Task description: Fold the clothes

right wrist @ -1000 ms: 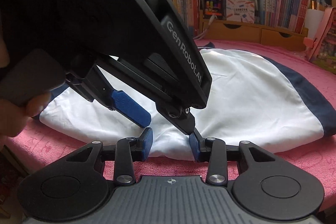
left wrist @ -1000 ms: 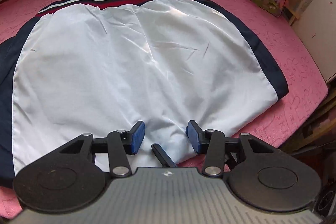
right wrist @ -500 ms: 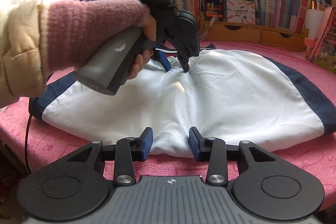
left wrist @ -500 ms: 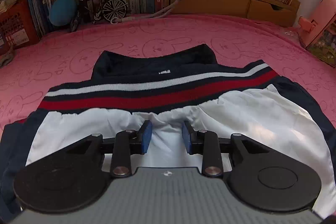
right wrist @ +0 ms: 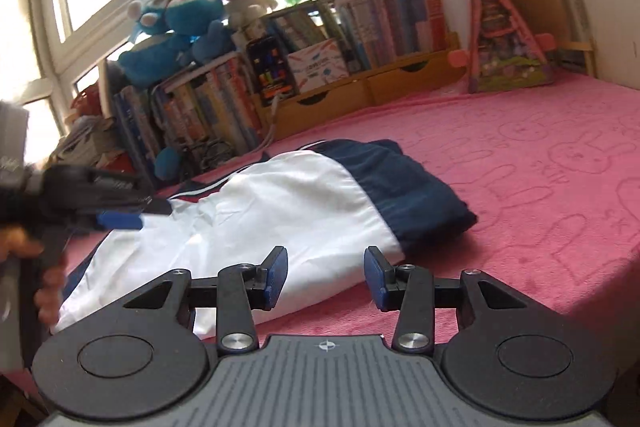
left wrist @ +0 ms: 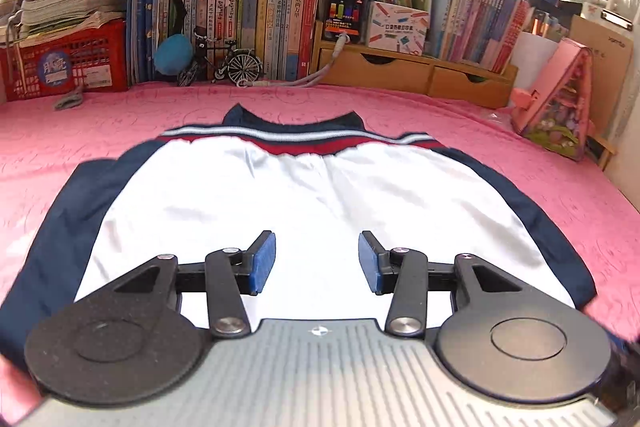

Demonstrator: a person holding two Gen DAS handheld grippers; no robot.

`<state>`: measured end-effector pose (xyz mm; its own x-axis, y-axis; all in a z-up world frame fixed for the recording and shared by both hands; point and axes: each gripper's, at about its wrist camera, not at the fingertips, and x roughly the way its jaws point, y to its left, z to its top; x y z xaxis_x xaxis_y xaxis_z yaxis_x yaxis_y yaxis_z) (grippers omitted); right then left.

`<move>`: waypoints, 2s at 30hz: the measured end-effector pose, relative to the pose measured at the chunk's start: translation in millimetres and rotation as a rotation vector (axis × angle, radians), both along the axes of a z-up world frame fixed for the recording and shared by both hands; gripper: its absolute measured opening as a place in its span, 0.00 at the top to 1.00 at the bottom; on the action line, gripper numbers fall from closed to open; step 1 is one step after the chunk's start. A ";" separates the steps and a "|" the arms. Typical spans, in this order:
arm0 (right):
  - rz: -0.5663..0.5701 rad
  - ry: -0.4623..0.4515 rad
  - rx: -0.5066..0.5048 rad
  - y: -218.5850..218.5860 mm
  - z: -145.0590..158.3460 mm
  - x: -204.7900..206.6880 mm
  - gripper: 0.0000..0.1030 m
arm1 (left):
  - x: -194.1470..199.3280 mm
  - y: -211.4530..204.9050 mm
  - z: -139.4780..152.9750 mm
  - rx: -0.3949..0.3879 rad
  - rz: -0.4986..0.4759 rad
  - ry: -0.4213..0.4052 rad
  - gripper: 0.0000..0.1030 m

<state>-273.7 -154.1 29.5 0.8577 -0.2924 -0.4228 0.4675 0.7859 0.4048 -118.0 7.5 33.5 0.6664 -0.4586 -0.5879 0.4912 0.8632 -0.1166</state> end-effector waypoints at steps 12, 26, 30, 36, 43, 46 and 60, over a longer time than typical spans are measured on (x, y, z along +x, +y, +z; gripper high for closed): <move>-0.114 0.007 0.136 -25.9 -18.0 17.3 0.46 | -28.8 -8.9 -29.2 -0.003 0.021 0.053 0.60; 0.022 -0.050 0.336 -82.9 -27.5 82.4 0.67 | -32.3 0.3 -32.5 -0.054 0.017 0.050 0.60; 0.158 -0.061 0.209 -77.1 7.4 100.2 0.83 | -27.1 8.7 -32.4 -0.106 0.005 0.080 0.60; 0.524 -0.112 -0.015 -14.0 94.7 144.5 0.85 | -8.6 41.8 -36.3 -0.311 -0.001 0.213 0.61; 1.035 -0.003 -0.139 130.1 108.9 226.2 0.85 | -9.6 141.2 -31.3 -0.515 0.057 0.232 0.62; 1.160 0.085 -0.103 164.5 82.1 249.6 0.68 | -12.7 192.1 -28.1 -0.608 0.108 0.230 0.56; 0.990 0.053 -0.525 92.2 74.5 114.1 0.07 | 53.2 168.2 -21.2 -0.870 0.108 0.282 0.18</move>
